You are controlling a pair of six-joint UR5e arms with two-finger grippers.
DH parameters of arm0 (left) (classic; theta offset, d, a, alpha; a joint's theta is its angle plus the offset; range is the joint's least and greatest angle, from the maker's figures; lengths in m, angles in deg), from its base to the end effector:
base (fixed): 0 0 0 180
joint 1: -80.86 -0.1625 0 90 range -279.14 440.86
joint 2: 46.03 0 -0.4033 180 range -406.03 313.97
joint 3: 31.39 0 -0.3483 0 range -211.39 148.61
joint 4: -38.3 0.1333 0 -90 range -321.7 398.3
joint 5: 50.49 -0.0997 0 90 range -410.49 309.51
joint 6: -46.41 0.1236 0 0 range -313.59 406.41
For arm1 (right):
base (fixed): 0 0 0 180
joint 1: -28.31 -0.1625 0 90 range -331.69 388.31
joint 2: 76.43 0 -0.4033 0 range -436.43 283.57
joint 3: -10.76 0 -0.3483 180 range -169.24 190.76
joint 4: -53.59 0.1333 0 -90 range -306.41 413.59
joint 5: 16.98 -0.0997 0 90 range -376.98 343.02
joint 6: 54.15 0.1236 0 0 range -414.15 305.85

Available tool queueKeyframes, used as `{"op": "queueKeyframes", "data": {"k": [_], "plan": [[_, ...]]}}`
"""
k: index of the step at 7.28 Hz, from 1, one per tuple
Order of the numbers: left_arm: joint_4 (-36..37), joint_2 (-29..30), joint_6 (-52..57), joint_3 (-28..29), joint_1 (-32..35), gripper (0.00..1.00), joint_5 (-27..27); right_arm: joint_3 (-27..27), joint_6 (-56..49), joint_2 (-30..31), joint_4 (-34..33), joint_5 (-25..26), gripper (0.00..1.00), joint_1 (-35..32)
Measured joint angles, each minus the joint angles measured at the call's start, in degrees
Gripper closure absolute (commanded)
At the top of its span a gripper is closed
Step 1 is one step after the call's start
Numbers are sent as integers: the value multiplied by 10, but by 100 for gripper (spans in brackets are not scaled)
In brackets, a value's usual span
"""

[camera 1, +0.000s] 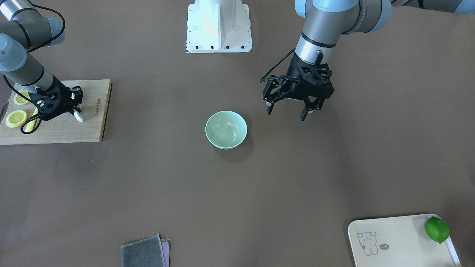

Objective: Place spoon in bowl
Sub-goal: 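Grasp the white ceramic spoon with the right gripper and lift it off the board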

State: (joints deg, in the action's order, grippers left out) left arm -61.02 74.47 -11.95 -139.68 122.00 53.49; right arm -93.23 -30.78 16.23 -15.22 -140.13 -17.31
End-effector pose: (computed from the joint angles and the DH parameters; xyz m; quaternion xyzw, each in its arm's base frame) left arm 0.3753 -0.4652 0.2267 0.2003 0.4512 -0.0130 0.8696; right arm -0.2765 -0.3765 0.5306 0.0702 -0.3770 -0.2463 0.8901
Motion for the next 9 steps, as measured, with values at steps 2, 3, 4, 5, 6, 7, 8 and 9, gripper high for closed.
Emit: {"op": "queueKeyframes", "data": {"k": [2,3,4,5,6,7,8,9], "plan": [[0,-1,0,0,0,2,0,-26,3,5,-7,-9,100,-9],[0,-2,0,0,1,2,1,-47,15,-2,-26,-27,100,-27],[0,-5,5,0,7,2,7,-67,30,-32,-73,-48,100,-49],[-1,-12,23,-1,23,2,24,-78,41,-92,-145,-60,100,-65],[-2,-26,53,0,49,2,50,-79,58,-160,-215,-63,100,-72],[-3,-48,94,0,85,2,81,-68,94,-229,-263,-63,100,-72],[-4,-80,151,0,129,2,117,-48,138,-289,-283,-58,100,-68],[-5,-113,218,1,178,2,150,-20,182,-342,-288,-45,100,-54]]}}
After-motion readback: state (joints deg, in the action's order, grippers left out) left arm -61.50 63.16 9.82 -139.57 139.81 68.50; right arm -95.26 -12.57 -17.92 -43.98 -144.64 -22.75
